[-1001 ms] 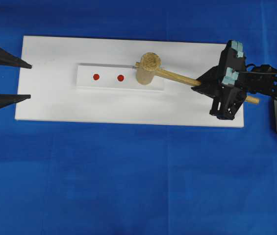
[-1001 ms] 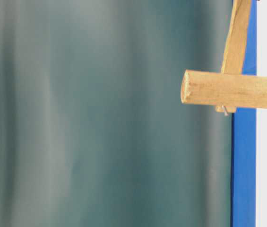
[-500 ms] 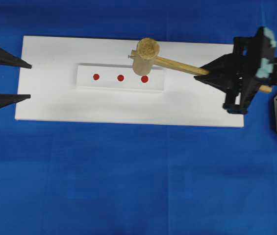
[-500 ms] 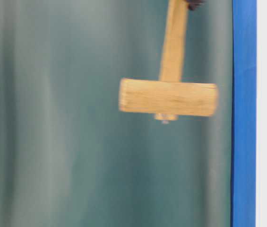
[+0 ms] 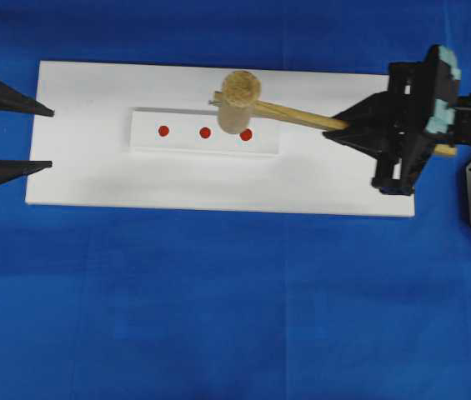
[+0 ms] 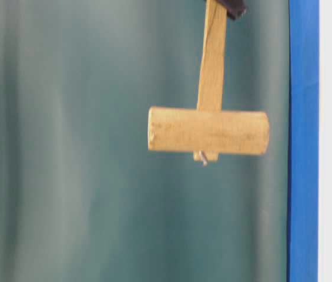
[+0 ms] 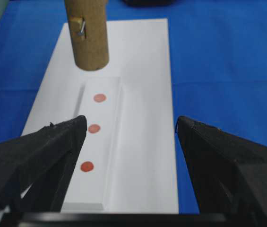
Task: Hit the mark with a hammer.
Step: 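Carry the mallet head back toward the left gripper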
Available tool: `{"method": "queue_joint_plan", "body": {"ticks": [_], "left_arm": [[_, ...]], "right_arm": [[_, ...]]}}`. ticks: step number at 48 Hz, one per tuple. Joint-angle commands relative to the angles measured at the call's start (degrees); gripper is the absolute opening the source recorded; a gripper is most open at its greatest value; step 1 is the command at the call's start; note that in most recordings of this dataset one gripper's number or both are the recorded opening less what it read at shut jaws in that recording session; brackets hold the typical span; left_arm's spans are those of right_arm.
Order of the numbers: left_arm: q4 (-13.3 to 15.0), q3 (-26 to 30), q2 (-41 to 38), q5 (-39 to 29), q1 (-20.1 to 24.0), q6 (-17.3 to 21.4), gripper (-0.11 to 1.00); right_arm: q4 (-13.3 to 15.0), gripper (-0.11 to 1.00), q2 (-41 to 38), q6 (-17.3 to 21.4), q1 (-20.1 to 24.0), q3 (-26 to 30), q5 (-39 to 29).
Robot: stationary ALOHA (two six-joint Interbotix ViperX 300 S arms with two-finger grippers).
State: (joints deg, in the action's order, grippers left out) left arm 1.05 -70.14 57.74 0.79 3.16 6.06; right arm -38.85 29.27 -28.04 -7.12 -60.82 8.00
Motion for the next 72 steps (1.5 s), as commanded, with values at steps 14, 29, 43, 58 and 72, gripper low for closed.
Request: {"method": "queue_joint_plan", "body": {"ticks": [14, 29, 43, 58, 72], "left_arm": [[0.09, 0.70, -0.62, 0.44, 0.09, -0.09, 0.74], [0.00, 0.62, -0.53, 0.44, 0.09, -0.09, 0.74], [0.09, 0.62, -0.97, 2.20, 0.62, -0.18, 0.75], [0.09, 0.70, -10.81, 14.50, 2.20, -2.72, 0.87], [0.18, 4.66, -23.99, 23.55, 2.72, -5.10, 0.94]], "right_arm": [[1.05, 0.02, -11.87, -0.09, 1.14, 12.74, 0.35], [2.37, 0.02, -20.65, -0.09, 2.11, 22.06, -1.49], [3.08, 0.02, -21.36, -0.09, 2.55, 22.68, -1.58], [3.78, 0.02, -21.36, -0.09, 2.55, 22.76, -1.32], [3.78, 0.02, -21.36, -0.09, 2.64, 22.76, -1.32]]}}
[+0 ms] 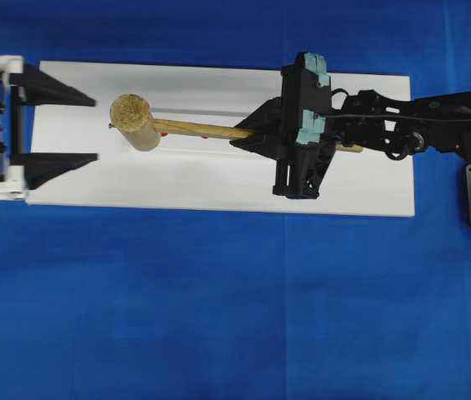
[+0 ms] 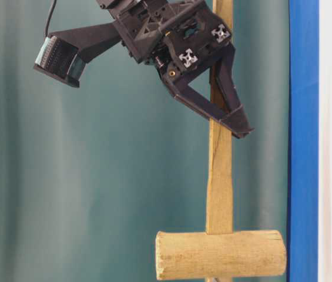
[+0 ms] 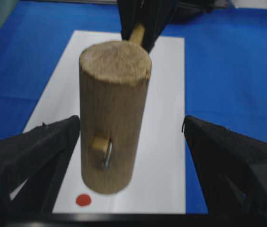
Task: Hit the mark with a hammer.
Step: 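Carry the mallet head back toward the left gripper, then close the left gripper around the mallet head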
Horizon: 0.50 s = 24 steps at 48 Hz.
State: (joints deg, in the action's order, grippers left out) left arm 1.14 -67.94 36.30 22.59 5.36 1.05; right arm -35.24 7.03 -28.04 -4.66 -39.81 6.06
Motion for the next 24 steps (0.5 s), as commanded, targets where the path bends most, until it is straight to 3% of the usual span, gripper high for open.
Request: {"method": "queue_joint_plan", "body": {"ticks": [1, 15, 24], "left_arm": [[0.00, 3.08, -3.78, 2.02, 0.70, -0.09, 0.94], [0.00, 9.49, -12.83, 2.11, 2.90, -0.09, 0.94], [0.00, 10.72, -13.97, 1.49, 2.90, -0.18, 0.94]], "right_arm": [[0.18, 0.02, 0.79, -0.09, 0.18, 1.76, 0.62], [0.18, 0.02, 0.79, -0.09, 0.53, 1.76, 0.62], [0.18, 0.02, 0.88, -0.09, 0.53, 1.76, 0.70]]}}
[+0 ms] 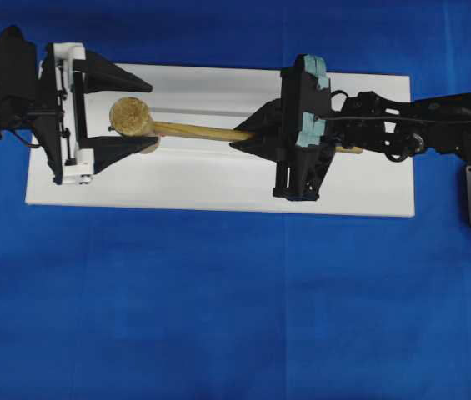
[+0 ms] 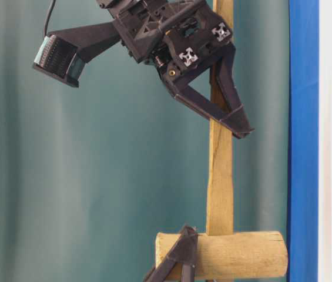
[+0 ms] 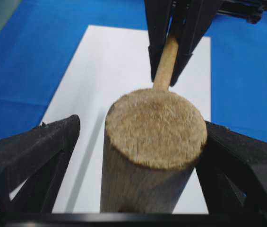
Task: Hit the mark with a hammer.
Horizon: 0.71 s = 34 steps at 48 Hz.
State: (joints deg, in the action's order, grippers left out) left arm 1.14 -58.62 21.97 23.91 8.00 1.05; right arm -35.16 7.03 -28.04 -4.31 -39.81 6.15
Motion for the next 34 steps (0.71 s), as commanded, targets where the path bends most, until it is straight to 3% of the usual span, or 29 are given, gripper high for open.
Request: {"method": "queue_joint_plan", "body": {"ticks": [1, 10, 19, 34], "left_arm": [[0.00, 1.32, 0.44, 0.18, 0.26, -0.18, 0.94], [0.00, 1.23, 0.88, -0.18, -0.35, -0.18, 0.89], [-0.18, 1.41, 0.53, -0.09, -1.58, 0.62, 0.46], [-0.18, 1.32, 0.53, -0.26, -1.67, -0.09, 0.47]], "right_arm": [[0.09, 0.02, 0.79, -0.09, 0.18, 1.76, 0.62], [0.35, 0.02, 0.79, -0.09, 0.18, 1.76, 0.62], [0.35, 0.02, 0.79, -0.09, 0.18, 1.76, 0.62], [0.35, 0.02, 0.79, -0.09, 0.18, 1.67, 0.44]]}}
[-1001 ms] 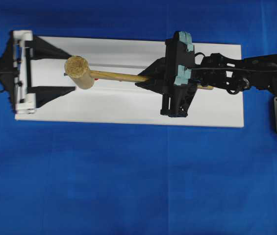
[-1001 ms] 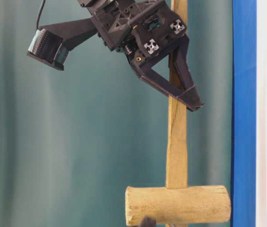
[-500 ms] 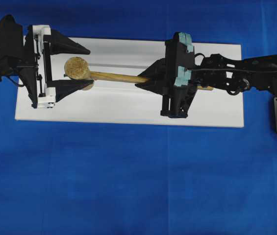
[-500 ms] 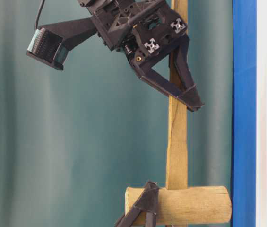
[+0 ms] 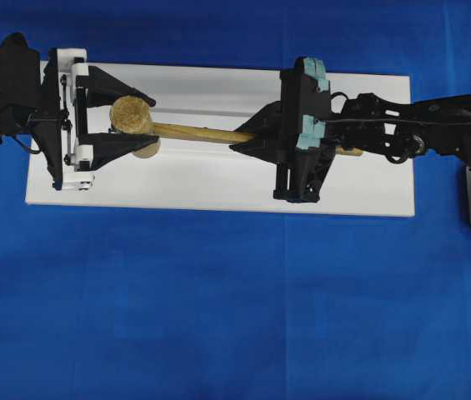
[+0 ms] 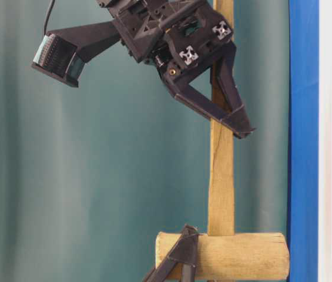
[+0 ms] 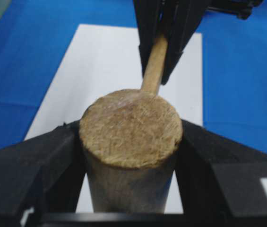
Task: Hit the mark with a hammer.
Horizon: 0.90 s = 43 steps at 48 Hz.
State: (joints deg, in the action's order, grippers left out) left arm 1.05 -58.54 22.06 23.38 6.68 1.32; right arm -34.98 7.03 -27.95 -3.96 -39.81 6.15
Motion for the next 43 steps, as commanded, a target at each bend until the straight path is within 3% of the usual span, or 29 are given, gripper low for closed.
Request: {"method": "queue_joint_plan", "body": {"ticks": [1, 9, 13, 25, 28, 36, 40, 43], "left_arm": [[-0.09, 1.23, 0.44, 0.18, -0.35, -0.44, 0.47], [0.09, 1.32, 0.44, -0.35, -0.35, -0.62, 0.47], [0.18, 1.32, 0.53, -0.70, -0.44, -0.79, 0.47], [0.18, 1.32, 0.70, -1.32, -0.44, -7.21, 0.47], [0.26, 1.32, 0.79, -1.93, -0.44, -8.96, 0.47], [0.62, 1.58, 0.79, -3.69, 0.00, -16.17, 0.47], [0.79, 1.67, 0.79, -4.48, 0.70, -22.76, 0.47], [0.79, 1.76, 0.79, -5.71, 1.32, -29.88, 0.47]], "right_arm": [[0.18, 0.02, 0.79, -0.18, -0.18, 1.58, 0.44], [0.18, 0.02, 0.88, -0.18, -0.18, 1.58, 0.44], [0.18, 0.10, 0.79, -0.18, -0.18, 1.58, 0.44], [0.44, 0.80, 0.88, -0.26, -0.18, 1.49, 0.70], [1.32, 0.93, 0.88, -0.35, -0.18, 1.49, 0.88], [3.25, 0.90, 1.05, -0.44, -0.09, 1.67, 1.76], [4.04, 0.90, 1.05, -0.53, 0.00, 1.76, 1.93], [4.75, 0.90, 0.97, -0.53, 0.00, 1.76, 1.85]]}}
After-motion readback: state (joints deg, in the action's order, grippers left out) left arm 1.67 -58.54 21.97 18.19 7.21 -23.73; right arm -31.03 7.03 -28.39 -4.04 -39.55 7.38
